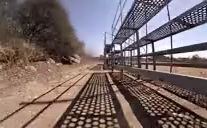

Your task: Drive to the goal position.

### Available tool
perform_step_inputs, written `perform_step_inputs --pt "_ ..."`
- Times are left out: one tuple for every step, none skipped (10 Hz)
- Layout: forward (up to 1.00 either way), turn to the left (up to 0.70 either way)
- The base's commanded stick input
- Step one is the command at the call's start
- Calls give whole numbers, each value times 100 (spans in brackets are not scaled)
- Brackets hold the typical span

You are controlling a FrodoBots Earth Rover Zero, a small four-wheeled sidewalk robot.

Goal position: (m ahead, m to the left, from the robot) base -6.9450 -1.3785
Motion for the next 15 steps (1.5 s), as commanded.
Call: perform_step_inputs --pt "100 0" --pt "100 0" --pt "100 0" --pt "100 3" --pt "100 16" --pt "100 27" --pt "100 27" --pt "100 27" --pt "100 19" --pt "100 8" --pt "100 0" --pt "100 0" --pt "100 0" --pt "100 0" --pt "100 0"
